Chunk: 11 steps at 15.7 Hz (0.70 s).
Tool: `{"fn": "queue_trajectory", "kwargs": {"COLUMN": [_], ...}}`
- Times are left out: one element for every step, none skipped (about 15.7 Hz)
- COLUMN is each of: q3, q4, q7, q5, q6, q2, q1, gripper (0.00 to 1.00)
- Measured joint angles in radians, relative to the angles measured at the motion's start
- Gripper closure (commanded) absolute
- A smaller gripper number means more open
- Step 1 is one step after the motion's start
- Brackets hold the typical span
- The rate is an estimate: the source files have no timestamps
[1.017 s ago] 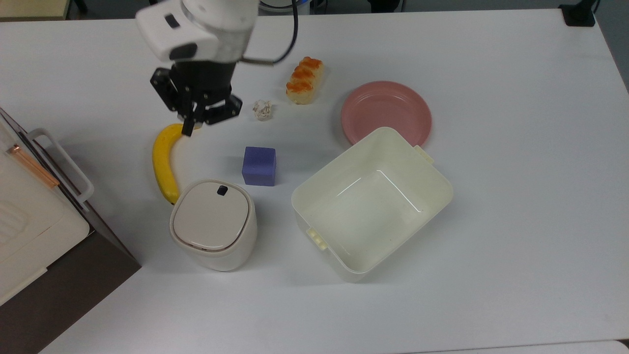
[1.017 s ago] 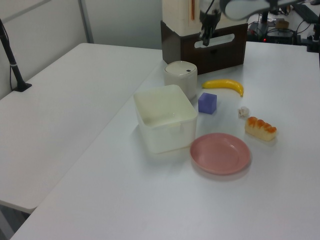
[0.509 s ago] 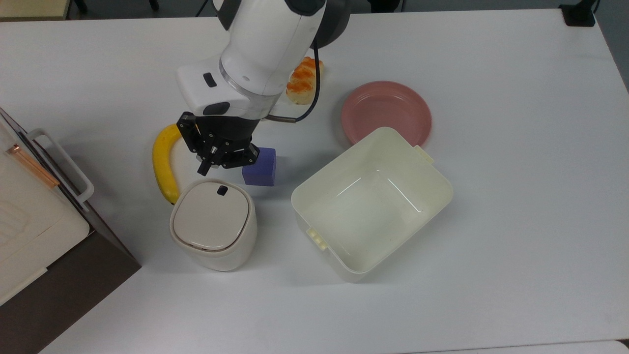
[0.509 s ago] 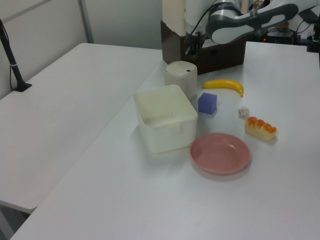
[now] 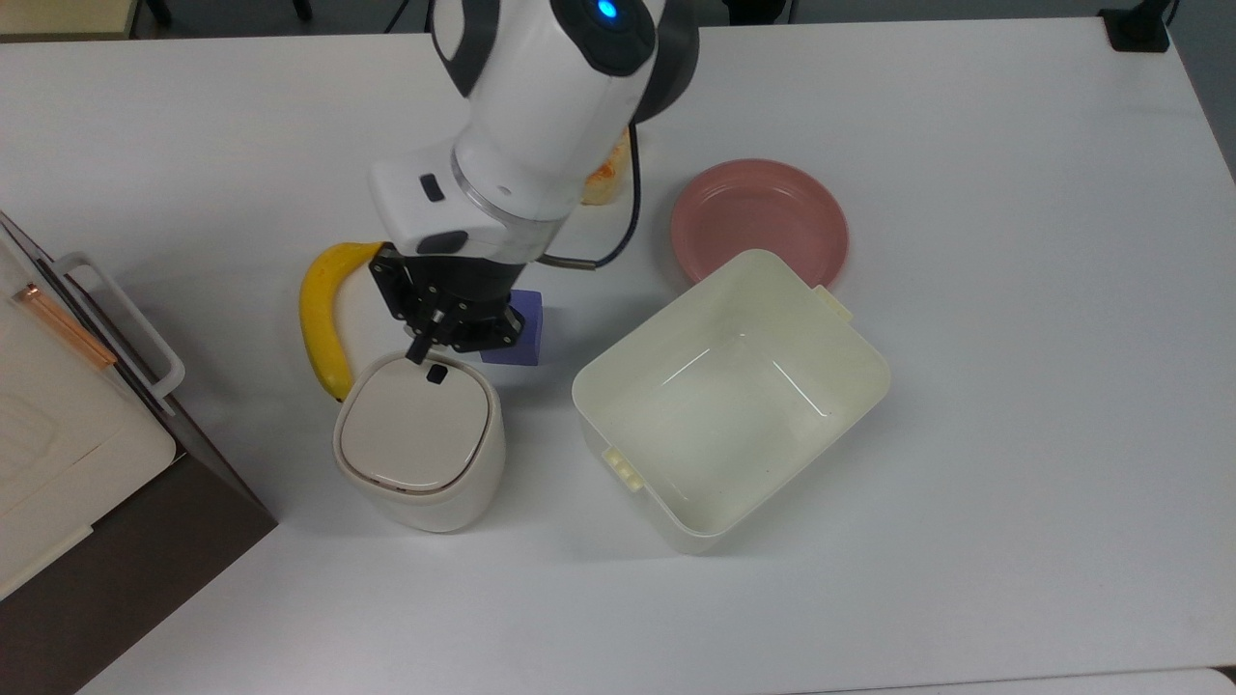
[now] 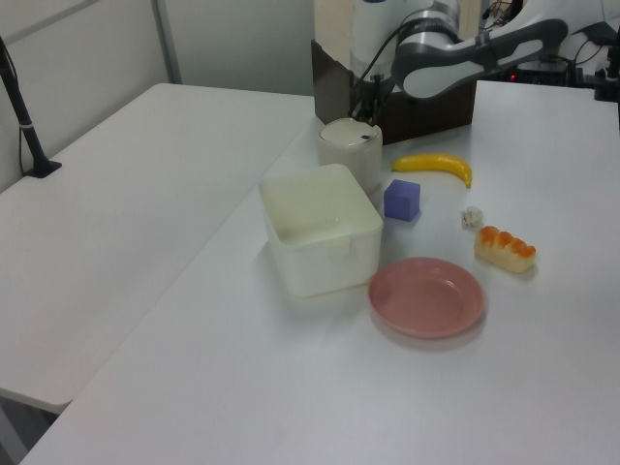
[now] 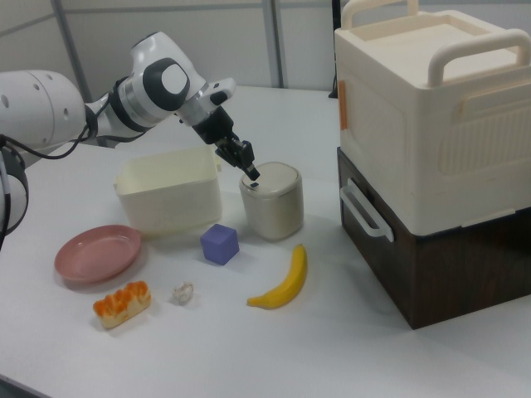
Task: Open the trash can
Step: 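Lower the gripper onto the trash can lid's front edge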
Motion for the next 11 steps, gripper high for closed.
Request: {"fn": "queue_trajectory", "kwargs": {"q3": [0.000, 0.000, 0.000, 0.000, 0.000, 0.000, 0.000, 0.000, 0.000, 0.000, 0.000], "q4": [0.009, 0.019, 0.027, 0.034, 0.038, 0.041, 0.042, 0.043, 0.043, 0.043, 0.043], "q7": [0.009, 0.013, 0.014, 0.014, 0.014, 0.014, 0.014, 0.014, 0.014, 0.014, 0.014], "q5": [-0.001, -0.001, -0.001, -0.001, -0.002, -0.003, -0.006, -0.009, -0.014, -0.019, -0.022], "q6": [0.000, 0.000, 0.000, 0.000, 0.000, 0.000, 0.000, 0.000, 0.000, 0.000, 0.000], "q2": [0.011, 0.020, 0.029, 0.035, 0.040, 0.043, 0.044, 0.045, 0.045, 0.045, 0.045], "q1": [0.005, 0.008, 0.010, 0.011, 0.012, 0.011, 0.011, 0.011, 0.011, 0.011, 0.011], "gripper": [1.00, 1.00, 1.00, 1.00, 1.00, 1.00, 1.00, 1.00, 1.00, 1.00, 1.00]}}
